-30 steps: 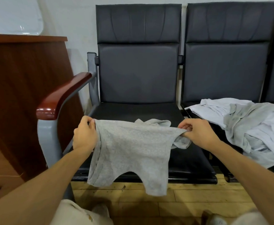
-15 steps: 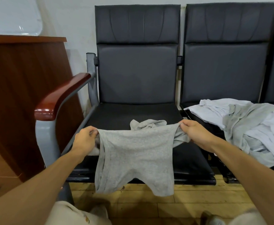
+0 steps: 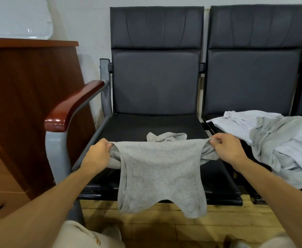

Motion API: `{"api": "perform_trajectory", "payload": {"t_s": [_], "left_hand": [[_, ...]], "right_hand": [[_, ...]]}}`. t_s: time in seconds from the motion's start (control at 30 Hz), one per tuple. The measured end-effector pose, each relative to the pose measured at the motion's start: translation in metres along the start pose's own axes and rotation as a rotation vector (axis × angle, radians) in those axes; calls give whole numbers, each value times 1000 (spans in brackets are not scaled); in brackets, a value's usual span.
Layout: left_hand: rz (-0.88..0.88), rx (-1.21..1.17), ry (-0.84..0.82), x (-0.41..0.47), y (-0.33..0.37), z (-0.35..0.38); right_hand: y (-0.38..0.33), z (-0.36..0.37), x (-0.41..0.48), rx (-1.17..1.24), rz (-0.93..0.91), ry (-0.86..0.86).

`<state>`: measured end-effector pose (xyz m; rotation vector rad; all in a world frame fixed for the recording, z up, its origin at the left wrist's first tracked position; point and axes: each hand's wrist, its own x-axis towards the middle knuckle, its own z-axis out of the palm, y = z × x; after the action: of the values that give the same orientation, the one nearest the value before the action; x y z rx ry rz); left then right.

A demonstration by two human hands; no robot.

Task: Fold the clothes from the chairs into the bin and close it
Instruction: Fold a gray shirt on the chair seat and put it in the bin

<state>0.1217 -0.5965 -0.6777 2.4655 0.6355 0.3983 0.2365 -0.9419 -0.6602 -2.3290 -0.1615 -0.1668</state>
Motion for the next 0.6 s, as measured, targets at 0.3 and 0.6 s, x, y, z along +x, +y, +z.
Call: {"api": "perform_trajectory", "payload": {"t_s": [0.3,0.6], "left_hand": [[31,-385,20,-25,42,-14],[212,-210,-41,-31,104,-88]], "right_hand": [[-44,1,-28,451,257,-76],[-130,-56,-42,535,319,-42]]}}
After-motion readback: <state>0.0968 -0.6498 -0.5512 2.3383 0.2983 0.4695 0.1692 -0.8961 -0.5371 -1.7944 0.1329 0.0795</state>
